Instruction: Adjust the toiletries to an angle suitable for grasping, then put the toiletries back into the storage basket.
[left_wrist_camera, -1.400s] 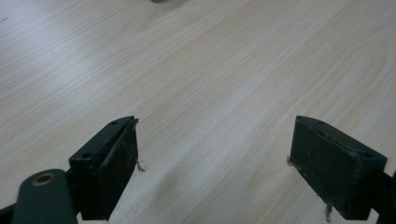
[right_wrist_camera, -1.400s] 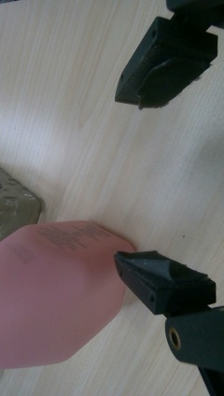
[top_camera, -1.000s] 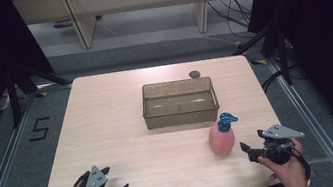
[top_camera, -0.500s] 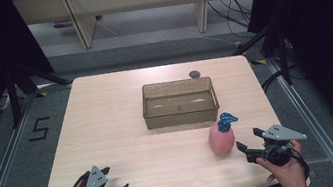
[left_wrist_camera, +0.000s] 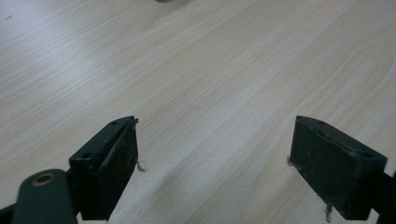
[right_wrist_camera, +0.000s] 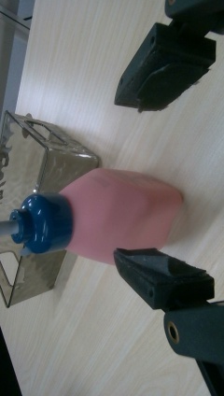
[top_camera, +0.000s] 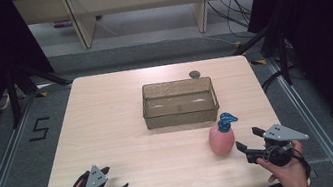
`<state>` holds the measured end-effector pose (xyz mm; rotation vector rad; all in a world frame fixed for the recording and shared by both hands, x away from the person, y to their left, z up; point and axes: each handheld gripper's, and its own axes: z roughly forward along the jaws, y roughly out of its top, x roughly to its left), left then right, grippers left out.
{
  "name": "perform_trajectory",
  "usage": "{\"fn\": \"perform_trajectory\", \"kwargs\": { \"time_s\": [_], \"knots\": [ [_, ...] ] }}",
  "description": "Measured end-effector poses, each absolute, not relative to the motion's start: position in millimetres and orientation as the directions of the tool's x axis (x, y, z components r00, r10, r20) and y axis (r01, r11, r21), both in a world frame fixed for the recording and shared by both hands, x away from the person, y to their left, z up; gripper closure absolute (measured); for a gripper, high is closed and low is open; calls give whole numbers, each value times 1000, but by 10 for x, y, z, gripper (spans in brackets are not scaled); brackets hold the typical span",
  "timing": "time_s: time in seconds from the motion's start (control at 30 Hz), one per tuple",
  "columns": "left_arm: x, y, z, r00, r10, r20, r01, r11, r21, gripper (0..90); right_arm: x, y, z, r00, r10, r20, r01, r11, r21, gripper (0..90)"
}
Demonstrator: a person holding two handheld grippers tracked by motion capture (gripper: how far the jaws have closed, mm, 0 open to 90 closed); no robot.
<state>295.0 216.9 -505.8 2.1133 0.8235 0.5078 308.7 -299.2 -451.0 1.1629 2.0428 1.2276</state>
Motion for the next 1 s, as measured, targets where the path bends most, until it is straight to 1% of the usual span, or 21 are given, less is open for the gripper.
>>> {"fn": "perform_trajectory", "kwargs": {
  "time_s": [0.03,0.07,0.1,0.13,0.17,0.23,0.27,0.3,0.37,0.43,0.5,0.53,0.6,0.7,0.77,0.8,0.83,0.9,1.0],
  "knots": [
    [2952,2172,-5054,706,703,81,381,-474,794,149,3089,-2987,-4508,-528,849,21,414,236,879,221],
    [2949,2164,-5054,699,711,73,384,-460,801,149,3072,-2971,-4508,-516,856,40,430,218,876,221],
    [2949,2153,-5058,698,714,54,387,-440,810,149,3080,-2978,-4505,-533,846,30,424,236,875,221],
    [2960,2176,-5041,706,702,90,374,-478,795,149,3068,-2962,-4508,-524,850,46,432,219,875,220],
    [2955,2168,-5040,700,708,87,377,-470,798,149,3056,-2952,-4507,-520,851,64,445,206,871,220],
    [2956,2162,-5039,703,706,85,376,-471,798,149,3053,-2960,-4500,-527,848,64,445,211,871,219],
    [2954,2158,-5041,704,706,80,377,-467,800,149,3072,-2976,-4503,-541,840,43,414,222,883,218],
    [2955,2161,-5039,702,707,86,377,-471,798,149,3071,-2972,-4504,-542,838,54,409,208,888,218],
    [2964,2168,-5037,708,700,96,367,-480,797,149,3068,-2978,-4498,-541,840,48,408,212,888,217],
    [2951,2168,-5040,698,712,81,382,-465,799,149,3064,-2970,-4491,-549,834,51,402,209,891,215],
    [2959,2169,-5040,698,711,83,378,-465,800,149,3038,-2944,-4481,-550,832,73,416,197,888,214],
    [2958,2171,-5037,701,708,89,375,-471,798,149,3050,-2948,-4479,-563,825,56,393,207,896,214],
    [2945,2161,-5039,702,708,73,380,-459,803,148,3048,-2943,-4470,-568,821,51,385,210,898,214],
    [2947,2163,-5040,703,708,74,380,-461,802,148,3043,-2931,-4463,-576,816,49,380,214,900,214],
    [2946,2163,-5041,703,708,73,380,-460,803,148,3027,-2893,-4466,-568,818,91,396,175,901,214],
    [2946,2163,-5039,704,706,74,378,-460,803,149,3042,-2906,-4459,-579,813,57,374,203,905,215],
    [2950,2164,-5038,708,703,71,376,-459,805,148,3045,-2904,-4459,-582,812,47,368,211,906,215],
    [2949,2163,-5038,708,703,72,375,-460,805,149,3042,-2893,-4453,-583,811,51,371,210,905,216],
    [2946,2165,-5040,704,707,74,378,-460,803,149,3049,-2862,-4448,-601,798,45,348,211,913,219]
  ]
}}
